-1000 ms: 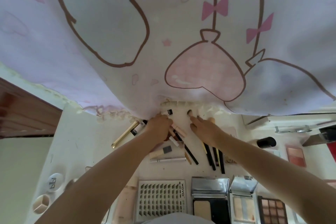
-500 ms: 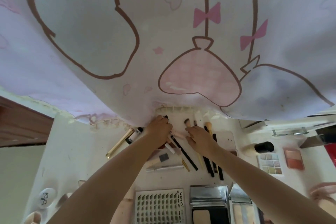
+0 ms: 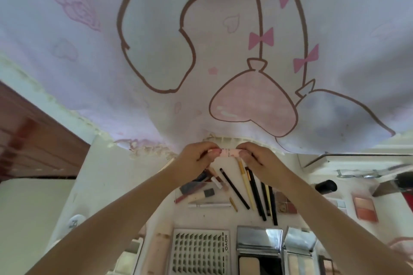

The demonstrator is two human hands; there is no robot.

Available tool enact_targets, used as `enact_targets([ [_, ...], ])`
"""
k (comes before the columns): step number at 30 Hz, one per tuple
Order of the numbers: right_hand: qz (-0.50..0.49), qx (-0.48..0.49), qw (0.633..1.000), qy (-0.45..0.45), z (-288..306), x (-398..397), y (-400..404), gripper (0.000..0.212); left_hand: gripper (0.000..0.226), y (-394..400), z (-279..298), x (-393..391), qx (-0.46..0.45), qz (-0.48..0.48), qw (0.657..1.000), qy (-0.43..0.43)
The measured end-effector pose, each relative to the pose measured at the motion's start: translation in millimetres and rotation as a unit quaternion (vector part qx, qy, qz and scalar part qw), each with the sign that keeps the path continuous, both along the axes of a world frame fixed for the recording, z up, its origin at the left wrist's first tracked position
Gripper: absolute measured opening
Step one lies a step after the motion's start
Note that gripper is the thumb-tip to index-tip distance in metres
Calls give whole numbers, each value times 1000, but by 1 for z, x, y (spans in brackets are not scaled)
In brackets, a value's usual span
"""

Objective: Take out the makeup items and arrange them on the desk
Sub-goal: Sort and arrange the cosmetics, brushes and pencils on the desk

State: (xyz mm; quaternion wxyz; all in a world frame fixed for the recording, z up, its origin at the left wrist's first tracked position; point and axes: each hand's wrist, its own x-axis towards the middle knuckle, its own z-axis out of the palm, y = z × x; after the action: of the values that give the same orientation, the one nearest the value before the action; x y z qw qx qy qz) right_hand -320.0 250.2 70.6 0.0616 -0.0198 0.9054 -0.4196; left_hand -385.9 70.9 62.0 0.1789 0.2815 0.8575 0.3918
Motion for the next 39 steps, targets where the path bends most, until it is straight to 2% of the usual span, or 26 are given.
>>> enact_targets([
  [4, 45, 33, 998, 30, 19, 17, -2, 22, 17, -14, 23, 22, 9, 2, 999, -38],
  [8, 67, 41, 995, 58, 24, 28, -2, 21, 26, -20, 35, 39, 26, 11, 999, -41],
  [12, -116, 20, 990, 77, 33, 36, 39, 21, 29, -65, 40, 30, 98, 167, 976, -98],
  [15, -25, 78, 993, 85, 35, 37, 33, 22, 29, -75, 40, 36, 86, 144, 981, -102],
  [18, 46, 30, 996, 65, 36, 33, 0, 17, 34, -58, 37, 51, 114, 106, 980, -122],
  [22, 48, -30, 995, 78, 36, 29, -15, 20, 33, -55, 28, 59, 179, 126, 965, -145],
  [25, 59, -48, 994, 76, 33, 27, -20, 17, 29, -58, 23, 66, 199, 136, 957, -161],
  [28, 73, -71, 993, 65, 32, 24, -25, 25, 35, -62, 18, 72, 208, 156, 950, -171],
  [31, 93, -88, 991, 39, 29, 20, -34, 21, 32, -68, 15, 77, 185, 161, 954, -174],
  [34, 100, -95, 990, 13, 24, 13, -47, 17, 18, -80, 11, 77, 132, 172, 962, -166],
  [35, 98, -83, 992, 11, 23, 10, -53, 15, 14, -85, 9, 76, 107, 172, 967, -154],
  [37, 98, -59, 993, 25, 19, 2, -68, 14, 24, -98, 4, 70, 41, 164, 979, -110],
  [39, 102, -39, 993, 40, 12, -8, -86, 13, 21, -113, -2, 61, -20, 142, 989, -45],
])
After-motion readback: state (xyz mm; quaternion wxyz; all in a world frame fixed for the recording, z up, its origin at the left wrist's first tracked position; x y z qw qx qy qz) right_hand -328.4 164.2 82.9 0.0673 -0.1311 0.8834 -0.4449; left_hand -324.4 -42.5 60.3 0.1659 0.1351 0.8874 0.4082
